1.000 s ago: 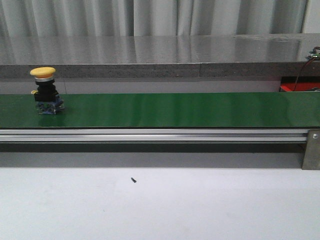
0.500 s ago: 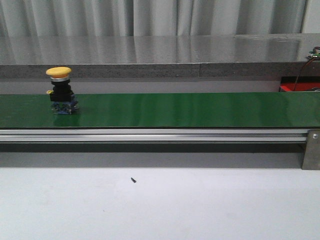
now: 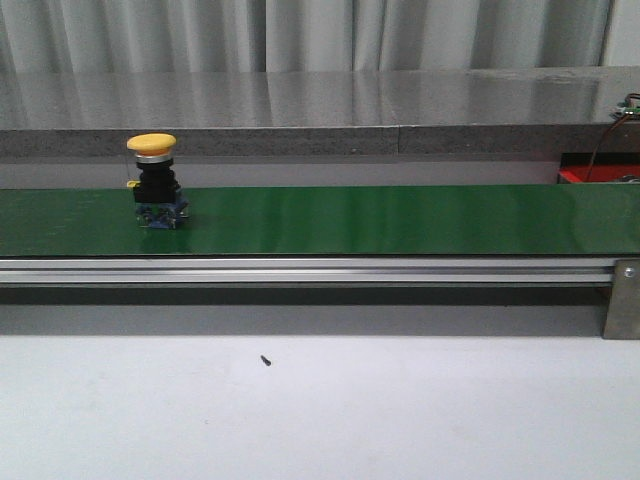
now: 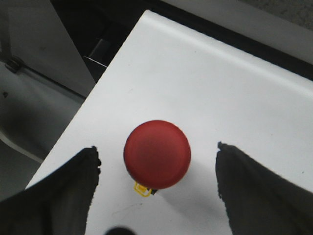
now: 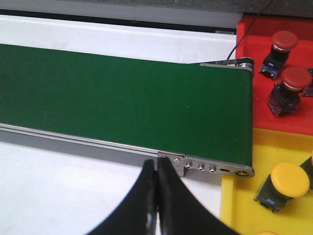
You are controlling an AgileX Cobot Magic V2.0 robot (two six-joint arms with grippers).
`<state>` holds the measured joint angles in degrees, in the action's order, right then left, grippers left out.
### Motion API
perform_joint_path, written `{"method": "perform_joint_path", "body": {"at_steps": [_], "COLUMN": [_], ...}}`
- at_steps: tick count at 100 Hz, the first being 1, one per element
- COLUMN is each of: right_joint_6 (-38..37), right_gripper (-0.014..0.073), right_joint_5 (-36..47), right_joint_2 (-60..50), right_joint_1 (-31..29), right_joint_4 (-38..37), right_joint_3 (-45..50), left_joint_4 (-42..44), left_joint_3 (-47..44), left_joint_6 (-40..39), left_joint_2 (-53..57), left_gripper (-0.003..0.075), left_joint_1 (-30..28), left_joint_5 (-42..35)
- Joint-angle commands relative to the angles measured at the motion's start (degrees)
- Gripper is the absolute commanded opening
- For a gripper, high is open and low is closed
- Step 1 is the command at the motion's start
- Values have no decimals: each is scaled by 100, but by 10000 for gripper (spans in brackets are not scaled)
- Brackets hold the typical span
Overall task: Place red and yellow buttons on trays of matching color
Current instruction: 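Move the left gripper over the red push-button on the table, then close the left gripper on the red button and lift it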
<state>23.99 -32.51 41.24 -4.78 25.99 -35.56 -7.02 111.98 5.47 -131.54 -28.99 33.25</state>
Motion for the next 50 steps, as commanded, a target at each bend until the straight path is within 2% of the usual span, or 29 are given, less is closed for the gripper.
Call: {"method": "perform_joint_path", "body": {"at_steps": [1,50], "right_joint_6": [-10,-10], "right_gripper": [-68,-68], "right_joint_5": [312,312], "right_joint_2": [-36,-36], "right_joint_1": [1,1], "right_joint_4": [68,68], "right_joint_3": [-141,-141], "left_joint_4": [-127,-422], "left_joint_3": [197,788], "left_joint_6": [-54,-54], "left_joint_2": [308,-193], "left_gripper": [496,496], "left_joint_1": [-12,-1], "left_joint_5": [-386,-443]}}
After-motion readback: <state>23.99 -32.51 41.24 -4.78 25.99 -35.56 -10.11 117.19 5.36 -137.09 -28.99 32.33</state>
